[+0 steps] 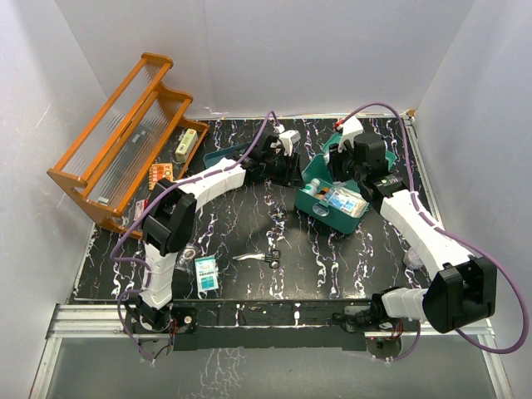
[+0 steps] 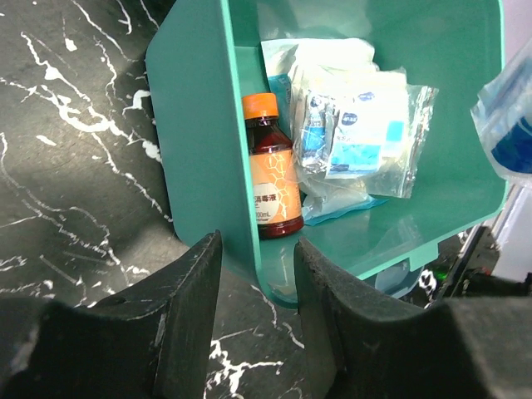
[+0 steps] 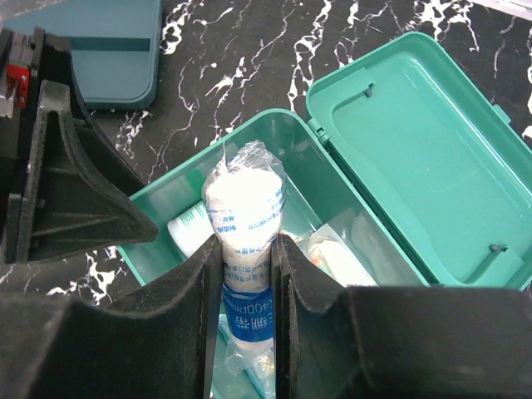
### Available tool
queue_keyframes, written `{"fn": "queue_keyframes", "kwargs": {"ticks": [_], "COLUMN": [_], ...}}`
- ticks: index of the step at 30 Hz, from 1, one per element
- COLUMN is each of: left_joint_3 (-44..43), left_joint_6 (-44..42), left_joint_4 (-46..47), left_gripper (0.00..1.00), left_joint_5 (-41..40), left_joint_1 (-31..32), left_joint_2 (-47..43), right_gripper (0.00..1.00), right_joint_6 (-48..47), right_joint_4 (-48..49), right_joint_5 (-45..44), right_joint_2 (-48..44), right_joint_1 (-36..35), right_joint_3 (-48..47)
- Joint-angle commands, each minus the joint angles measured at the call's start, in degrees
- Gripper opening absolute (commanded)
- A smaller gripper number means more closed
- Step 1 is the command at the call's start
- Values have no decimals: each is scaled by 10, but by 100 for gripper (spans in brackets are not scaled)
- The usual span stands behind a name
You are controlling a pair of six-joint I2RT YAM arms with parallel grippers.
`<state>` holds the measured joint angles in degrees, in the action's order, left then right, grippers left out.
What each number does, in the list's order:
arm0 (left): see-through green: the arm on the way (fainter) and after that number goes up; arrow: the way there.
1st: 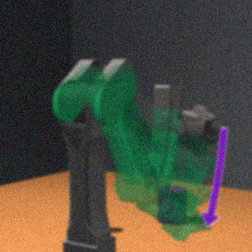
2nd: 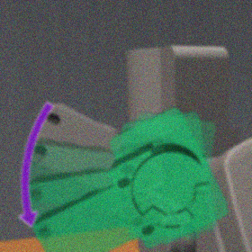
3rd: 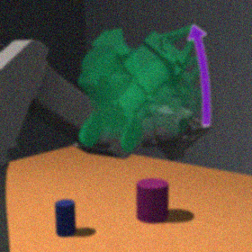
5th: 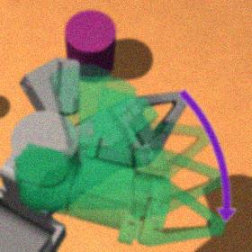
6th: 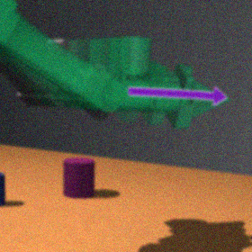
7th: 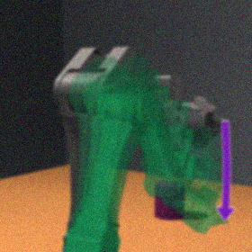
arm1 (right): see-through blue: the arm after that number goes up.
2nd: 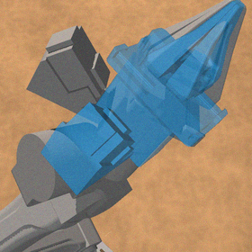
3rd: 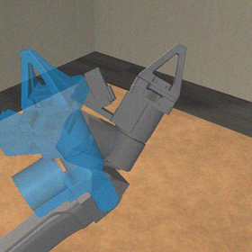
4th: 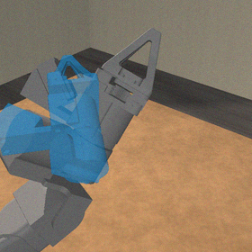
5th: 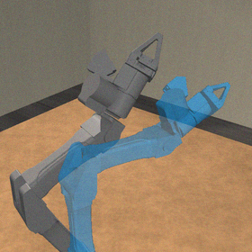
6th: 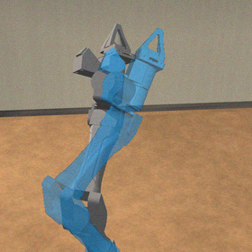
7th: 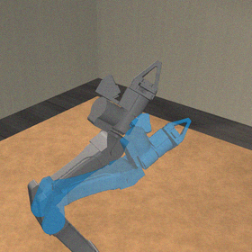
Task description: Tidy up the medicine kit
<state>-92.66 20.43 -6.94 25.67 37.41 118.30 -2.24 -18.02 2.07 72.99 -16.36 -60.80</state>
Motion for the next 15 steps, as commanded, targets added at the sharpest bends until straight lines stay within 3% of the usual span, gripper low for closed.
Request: {"fn": "queue_keyframes", "kwargs": {"ticks": [1, 8, 15], "left_joint_3": [19, 45, 32], "left_joint_6": [-98, -174, -148], "left_joint_4": [-100, -146, -146], "left_gripper": [39, 46, 67], "left_joint_5": [-15, -2, -8], "left_joint_1": [-1, -2, -17], "left_joint_2": [-59, -83, -87], "right_gripper": [14, 13, 12], "right_joint_6": [-64, -128, -150], "right_joint_4": [36, 41, 99], "right_joint_5": [65, 156, 191], "right_joint_2": [-13, 19, 69], "right_joint_1": [3, 3, 3], "right_joint_3": [10, 15, 13]}}
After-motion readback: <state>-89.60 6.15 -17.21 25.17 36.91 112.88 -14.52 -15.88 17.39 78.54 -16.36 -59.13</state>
